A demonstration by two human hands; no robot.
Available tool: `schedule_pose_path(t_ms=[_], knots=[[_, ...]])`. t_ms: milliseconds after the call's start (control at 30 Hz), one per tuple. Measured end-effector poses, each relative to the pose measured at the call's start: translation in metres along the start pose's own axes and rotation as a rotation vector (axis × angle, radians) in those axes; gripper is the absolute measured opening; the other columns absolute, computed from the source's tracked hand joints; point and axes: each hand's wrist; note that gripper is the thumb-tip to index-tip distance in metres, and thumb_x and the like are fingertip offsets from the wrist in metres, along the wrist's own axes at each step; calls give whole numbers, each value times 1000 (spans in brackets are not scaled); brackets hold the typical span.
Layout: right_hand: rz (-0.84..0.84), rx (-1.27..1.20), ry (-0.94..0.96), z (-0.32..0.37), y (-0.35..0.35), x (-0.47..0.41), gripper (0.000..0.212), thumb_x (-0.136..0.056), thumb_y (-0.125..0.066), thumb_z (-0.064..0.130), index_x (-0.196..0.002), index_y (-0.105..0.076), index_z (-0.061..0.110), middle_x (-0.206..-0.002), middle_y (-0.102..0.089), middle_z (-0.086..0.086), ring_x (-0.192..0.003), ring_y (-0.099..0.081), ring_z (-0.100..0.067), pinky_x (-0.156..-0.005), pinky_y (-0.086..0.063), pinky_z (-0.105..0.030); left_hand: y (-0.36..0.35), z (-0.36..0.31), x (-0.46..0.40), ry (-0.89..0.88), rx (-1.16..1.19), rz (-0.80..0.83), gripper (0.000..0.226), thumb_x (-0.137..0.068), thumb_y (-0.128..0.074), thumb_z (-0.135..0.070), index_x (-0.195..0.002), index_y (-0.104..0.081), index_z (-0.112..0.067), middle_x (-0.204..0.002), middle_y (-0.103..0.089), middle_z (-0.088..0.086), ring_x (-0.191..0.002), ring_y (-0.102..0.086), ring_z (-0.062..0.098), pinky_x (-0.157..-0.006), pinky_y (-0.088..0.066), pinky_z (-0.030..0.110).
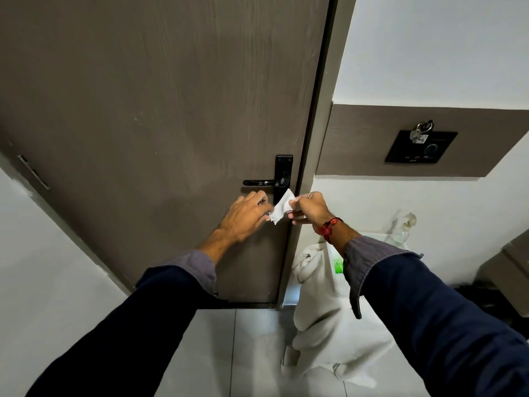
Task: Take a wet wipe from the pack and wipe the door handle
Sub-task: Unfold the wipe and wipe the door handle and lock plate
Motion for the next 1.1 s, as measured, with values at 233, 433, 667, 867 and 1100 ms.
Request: schedule_pose_path(t_ms=[233, 433, 667, 867, 1100], knots=[[13, -42, -41, 6, -3, -3, 18, -100, -58, 1, -83, -66, 1, -85, -72, -22, -63, -67, -26, -64, -61, -37, -7, 7, -2, 34, 31, 15, 40, -91, -73, -31, -128, -63, -20, -125, -56, 1, -110, -55, 18, -89, -50, 37], [57, -81, -75, 10, -5, -7, 18, -104, -55, 10, -99, -69, 0, -80, -71, -14, -58, -65, -22, -59, -60, -30, -13, 10, -11, 151, 233, -60, 12, -100, -58, -20, -105, -67, -14, -109, -62, 3, -98, -59, 21, -83, -52, 40], [138, 4, -76, 7, -12, -12, 67, -84, -70, 69, -106, -72, 5, -83, -74, -5, -70, -65, -20, -60, -60, -31, -17, 13, -27, 504, 753, -155, 9, -97, -66, -15, -97, -69, -7, -83, -68, -3, -66, -59, 0, -65, -47, 18], [248, -1, -73, 9, -17, -19, 62, -87, -74, 59, -112, -77, 2, -93, -78, -6, -81, -72, -19, -66, -67, -35, -17, 12, -34, 556, 994, -155, 7, -96, -67, -4, -101, -71, -1, -90, -77, 14, -70, -70, 15, -64, -55, 17], [125, 25, -57, 7, -18, -28, 10, -102, -63, 13, -100, -69, 5, -90, -72, -17, -57, -64, -18, -53, -59, -29, -20, 17, -37, 808, 1119, -146, 12, -95, -63, -8, -104, -69, -1, -86, -77, 10, -70, -70, 15, -58, -56, 26]])
Point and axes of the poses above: each hand's wrist, its own x-axis away from the middle knuckle, its own y-axis out of the back of the hand, z = x × y
